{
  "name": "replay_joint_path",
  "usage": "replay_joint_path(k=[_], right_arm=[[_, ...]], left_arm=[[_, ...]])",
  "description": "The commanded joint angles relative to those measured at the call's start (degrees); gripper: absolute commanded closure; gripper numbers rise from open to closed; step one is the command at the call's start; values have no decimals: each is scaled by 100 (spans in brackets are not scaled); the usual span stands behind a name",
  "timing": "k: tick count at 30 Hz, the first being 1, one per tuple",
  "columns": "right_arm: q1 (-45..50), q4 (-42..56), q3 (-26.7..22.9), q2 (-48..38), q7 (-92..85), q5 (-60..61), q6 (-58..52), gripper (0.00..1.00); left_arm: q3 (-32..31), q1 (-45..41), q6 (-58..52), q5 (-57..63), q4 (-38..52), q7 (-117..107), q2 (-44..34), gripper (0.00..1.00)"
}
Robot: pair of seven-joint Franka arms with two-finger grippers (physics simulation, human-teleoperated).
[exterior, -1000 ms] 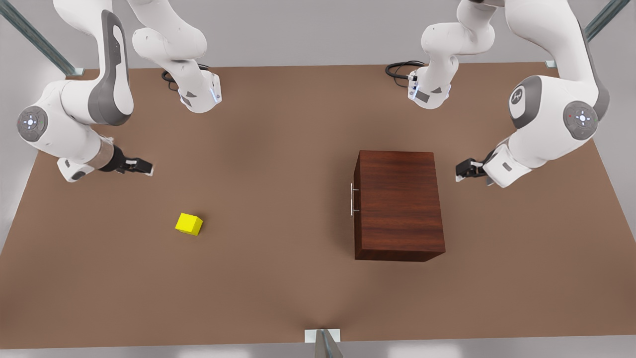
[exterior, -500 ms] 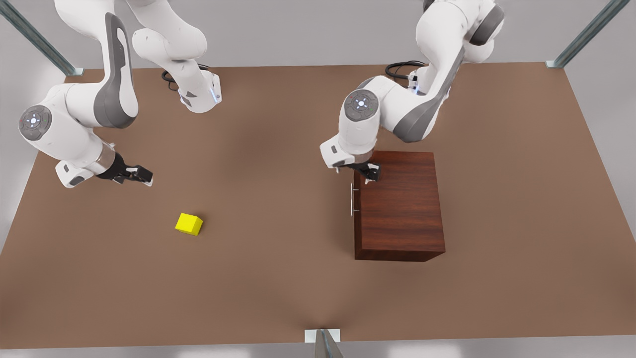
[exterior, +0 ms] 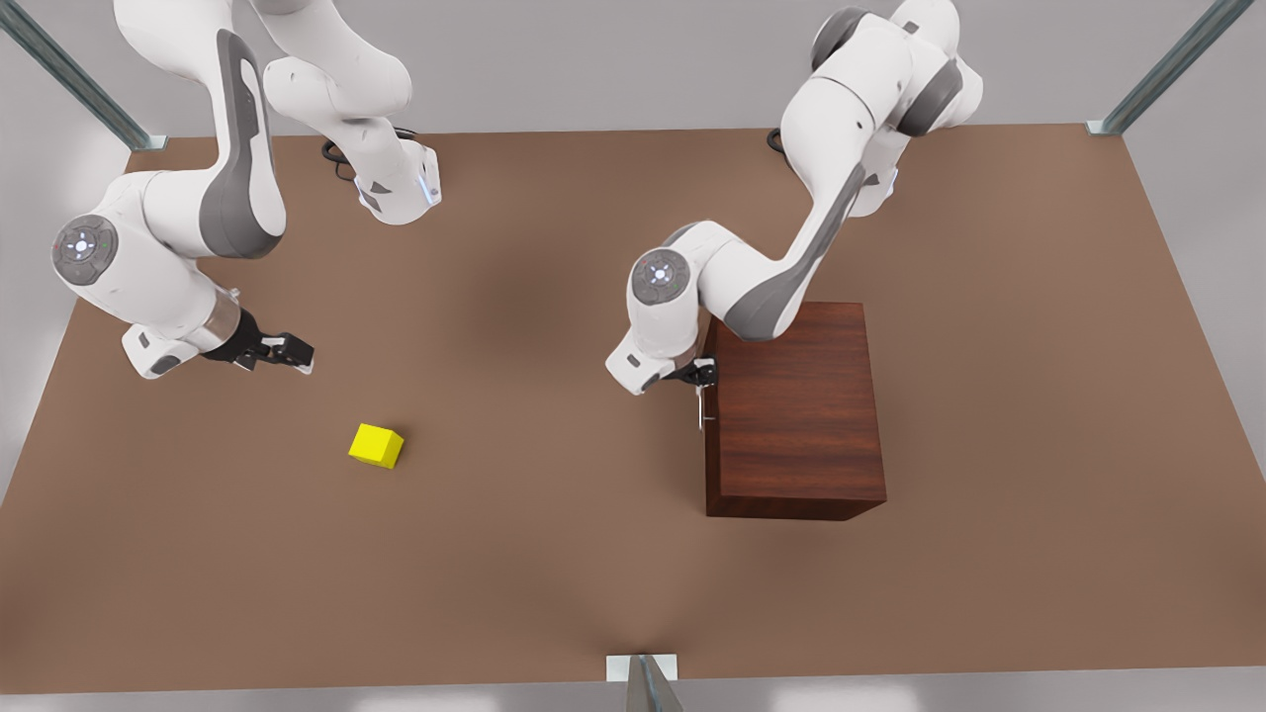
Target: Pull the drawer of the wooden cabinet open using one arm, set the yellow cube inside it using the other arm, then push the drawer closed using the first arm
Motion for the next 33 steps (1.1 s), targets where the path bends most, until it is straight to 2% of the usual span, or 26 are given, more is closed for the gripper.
replay_joint_path(k=[1, 17, 33], right_arm=[[-197, 3, -9, -2, 38, 6, -1, 0], [-188, 3, -9, 42, 38, -3, -18, 0], [-188, 3, -9, 68, 38, -3, -27, 0]], left_arm=[[-4, -7, 106, 152, -13, -1911, 50, 0], [4, -253, 36, 1075, -479, -1312, 200, 0], [4, -253, 1, 1207, -558, -592, 332, 0]])
